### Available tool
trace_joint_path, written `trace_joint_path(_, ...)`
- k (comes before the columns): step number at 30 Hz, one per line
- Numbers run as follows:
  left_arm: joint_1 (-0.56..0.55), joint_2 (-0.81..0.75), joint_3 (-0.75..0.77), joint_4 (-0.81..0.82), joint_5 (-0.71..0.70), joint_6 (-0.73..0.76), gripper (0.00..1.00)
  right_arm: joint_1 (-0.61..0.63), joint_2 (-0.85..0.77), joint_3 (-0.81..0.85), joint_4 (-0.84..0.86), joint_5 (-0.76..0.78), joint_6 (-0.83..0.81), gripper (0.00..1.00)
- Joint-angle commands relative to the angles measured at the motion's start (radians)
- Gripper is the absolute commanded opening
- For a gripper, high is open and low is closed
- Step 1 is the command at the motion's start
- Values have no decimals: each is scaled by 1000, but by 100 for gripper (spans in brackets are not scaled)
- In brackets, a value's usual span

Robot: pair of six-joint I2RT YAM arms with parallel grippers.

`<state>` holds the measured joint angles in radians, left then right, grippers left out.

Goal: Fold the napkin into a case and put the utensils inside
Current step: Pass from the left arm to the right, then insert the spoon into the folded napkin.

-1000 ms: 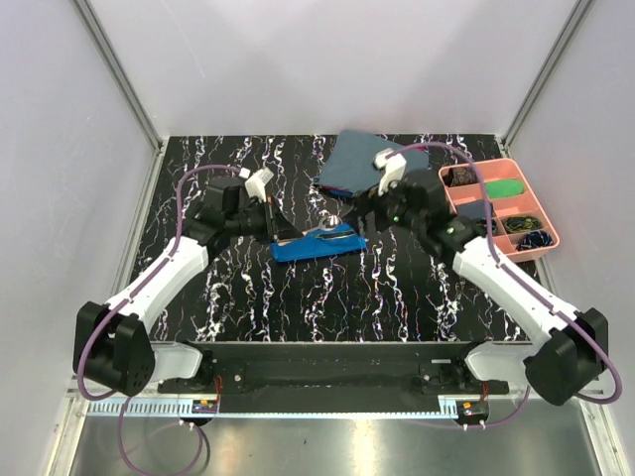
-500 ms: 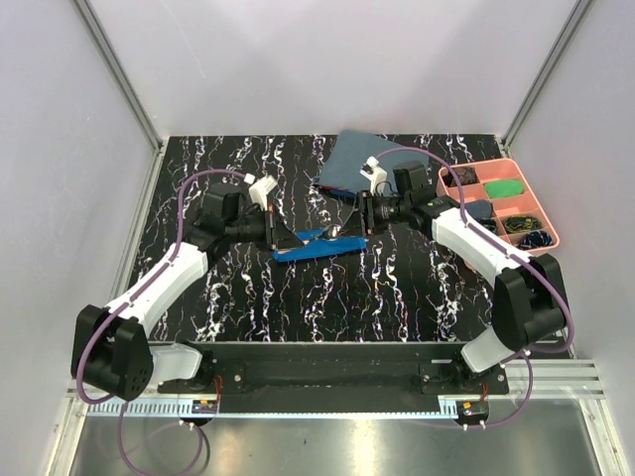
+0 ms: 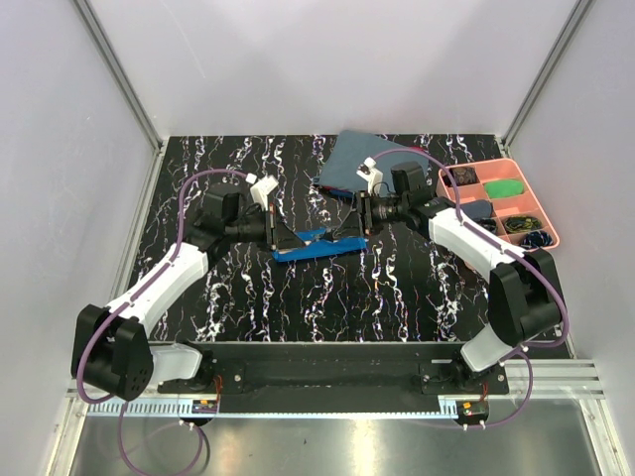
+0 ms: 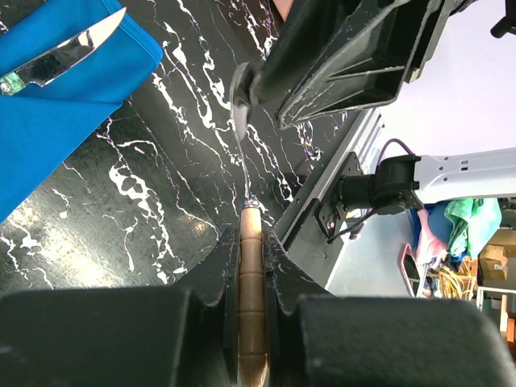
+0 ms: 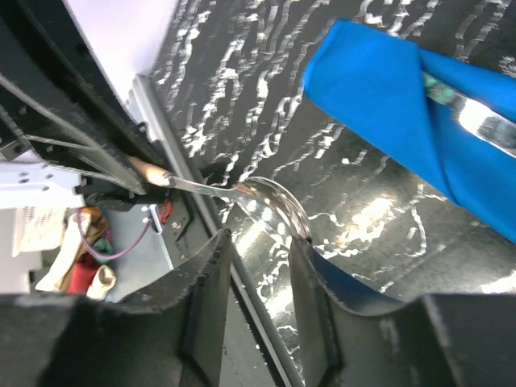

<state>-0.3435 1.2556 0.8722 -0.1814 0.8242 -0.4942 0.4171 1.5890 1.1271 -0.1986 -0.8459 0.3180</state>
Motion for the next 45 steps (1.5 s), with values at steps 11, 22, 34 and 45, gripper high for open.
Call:
trace_joint_path(11,-2,-38,1,28,53,5,0,-18,-35,-6,-33,47,-48,50)
trace_joint_path(22,-2,-30,-4,52,79,-14,0,-15,-15,-20,88,-64,23,22)
trace_joint_path(34,138,25,11,-87,-347,-159,42,-43,5,45,-108,468,-39,0)
trace_joint_path(45,158,309,86,-21,-410,-178,0,-57,109,158,-263,758,-115,0)
